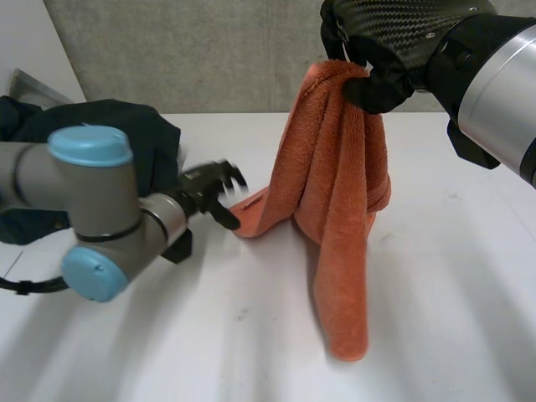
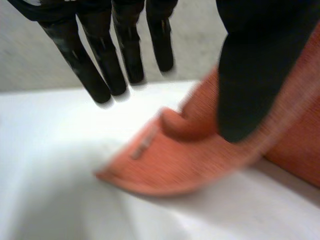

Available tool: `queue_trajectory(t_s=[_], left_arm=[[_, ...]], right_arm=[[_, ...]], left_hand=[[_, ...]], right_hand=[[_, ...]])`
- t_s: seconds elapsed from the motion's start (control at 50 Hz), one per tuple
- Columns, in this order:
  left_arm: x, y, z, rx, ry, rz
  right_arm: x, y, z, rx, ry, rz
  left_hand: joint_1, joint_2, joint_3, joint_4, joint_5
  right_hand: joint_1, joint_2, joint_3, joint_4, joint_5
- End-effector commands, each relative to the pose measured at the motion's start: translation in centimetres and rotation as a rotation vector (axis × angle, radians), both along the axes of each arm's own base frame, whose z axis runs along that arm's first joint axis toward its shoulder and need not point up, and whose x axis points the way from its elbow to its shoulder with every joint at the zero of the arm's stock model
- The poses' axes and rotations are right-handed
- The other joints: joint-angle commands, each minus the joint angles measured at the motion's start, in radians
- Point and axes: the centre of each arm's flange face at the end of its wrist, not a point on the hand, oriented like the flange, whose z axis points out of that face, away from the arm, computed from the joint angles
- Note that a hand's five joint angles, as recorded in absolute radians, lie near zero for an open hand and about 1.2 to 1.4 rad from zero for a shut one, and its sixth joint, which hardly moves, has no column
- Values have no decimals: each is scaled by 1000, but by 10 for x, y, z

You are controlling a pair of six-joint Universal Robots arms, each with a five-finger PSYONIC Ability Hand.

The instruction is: Fold the laundry.

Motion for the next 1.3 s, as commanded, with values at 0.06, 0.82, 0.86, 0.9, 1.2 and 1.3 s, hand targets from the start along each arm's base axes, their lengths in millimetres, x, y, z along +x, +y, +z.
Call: queue_trajectory(t_s=[0.06, 0.82, 0.86, 0.9, 1.2, 1.3], left_arm=[[33, 0, 7, -67, -42, 113], [63, 2, 92, -306, -38, 168], [63, 17, 122, -434, -3, 97], [64, 17, 130, -481, 2, 90], [5, -76, 78, -568, -323, 129], [-12, -88, 172, -962, -138, 216]], right_arm=[[9, 5, 0, -6, 5, 38], [-82, -75, -9, 50, 35, -316], [-96, -90, -25, 100, 40, -341], [-100, -99, -40, 148, 44, -344], [-76, -204, -114, -3, 37, -418], [-69, -229, -62, -308, -57, -480]], left_hand=[[-266, -353, -355, -354, -339], [908, 821, 819, 820, 835], [908, 821, 819, 820, 835], [908, 821, 819, 820, 835], [908, 821, 819, 820, 835], [908, 821, 819, 820, 835]], right_hand=[[295, 221, 212, 202, 247], [295, 221, 212, 202, 247], [295, 221, 212, 202, 247], [295, 221, 212, 202, 247], [295, 221, 212, 202, 247], [295, 221, 212, 202, 247]])
